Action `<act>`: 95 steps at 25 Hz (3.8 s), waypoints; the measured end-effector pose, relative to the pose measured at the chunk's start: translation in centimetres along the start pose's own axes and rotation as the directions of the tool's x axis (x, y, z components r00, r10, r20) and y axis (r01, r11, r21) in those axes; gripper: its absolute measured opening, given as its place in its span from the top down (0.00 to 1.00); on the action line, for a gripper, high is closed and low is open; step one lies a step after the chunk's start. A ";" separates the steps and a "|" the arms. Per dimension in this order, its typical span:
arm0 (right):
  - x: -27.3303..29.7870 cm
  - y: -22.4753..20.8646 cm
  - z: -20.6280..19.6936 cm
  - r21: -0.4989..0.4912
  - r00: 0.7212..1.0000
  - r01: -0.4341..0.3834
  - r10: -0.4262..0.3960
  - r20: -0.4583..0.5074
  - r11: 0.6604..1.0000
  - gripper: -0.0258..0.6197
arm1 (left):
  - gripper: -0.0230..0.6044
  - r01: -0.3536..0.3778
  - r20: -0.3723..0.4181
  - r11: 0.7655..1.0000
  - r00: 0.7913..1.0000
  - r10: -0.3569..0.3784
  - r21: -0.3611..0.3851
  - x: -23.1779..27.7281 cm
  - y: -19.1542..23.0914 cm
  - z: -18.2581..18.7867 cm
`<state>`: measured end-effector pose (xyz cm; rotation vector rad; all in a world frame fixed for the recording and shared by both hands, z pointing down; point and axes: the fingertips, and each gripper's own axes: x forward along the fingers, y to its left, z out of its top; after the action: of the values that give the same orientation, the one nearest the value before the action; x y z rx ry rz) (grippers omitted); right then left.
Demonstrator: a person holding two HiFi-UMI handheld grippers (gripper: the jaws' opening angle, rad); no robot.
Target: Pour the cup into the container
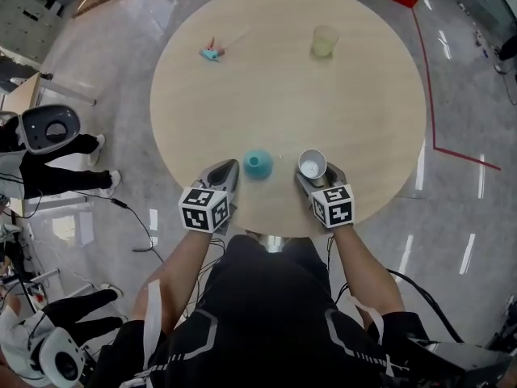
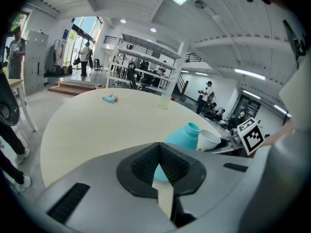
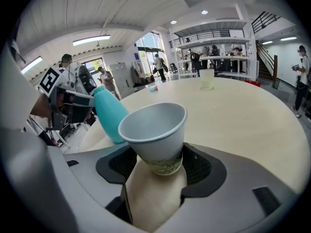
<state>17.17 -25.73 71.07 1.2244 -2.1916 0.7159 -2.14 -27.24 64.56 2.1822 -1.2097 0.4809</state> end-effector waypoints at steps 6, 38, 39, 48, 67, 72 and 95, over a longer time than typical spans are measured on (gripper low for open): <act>0.3 0.2 -0.9 0.022 0.999 -0.023 0.024 -0.031 0.999 0.50 | 0.96 0.004 -0.006 1.000 1.000 -0.004 -0.005 0.0 0.3 0.0; -14.4 1.9 16.7 0.005 0.899 0.017 -0.017 0.437 1.000 0.78 | 0.96 0.094 0.263 0.986 0.956 -0.128 0.139 -4.8 -5.0 10.9; -14.8 1.8 17.3 0.005 0.890 0.031 -0.030 0.455 1.000 0.83 | 0.96 0.098 0.265 0.985 0.955 -0.132 0.139 -4.9 -5.3 11.1; -15.3 2.0 18.8 0.065 0.883 -0.016 -0.016 0.469 0.998 0.95 | 0.96 0.140 0.278 0.978 0.944 -0.179 0.155 -5.7 -7.1 12.4; -16.5 1.3 15.9 -0.041 0.893 -0.087 0.096 0.440 0.995 0.95 | 0.96 0.086 0.307 0.984 0.943 -0.131 0.155 -9.3 -12.5 9.9; -19.4 3.5 16.2 -0.050 0.880 -0.062 0.078 0.469 0.997 0.95 | 0.96 0.097 0.328 0.980 0.932 -0.152 0.176 -12.3 -14.2 9.4; -32.7 24.6 2.7 -0.036 0.874 0.075 -0.048 0.484 0.997 0.95 | 0.96 0.256 0.339 0.951 0.891 -0.301 0.173 -31.5 -14.7 -5.8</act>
<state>10.06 3.00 42.67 1.5697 -2.5296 0.3398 -6.23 2.71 46.40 2.5814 -1.0375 0.0290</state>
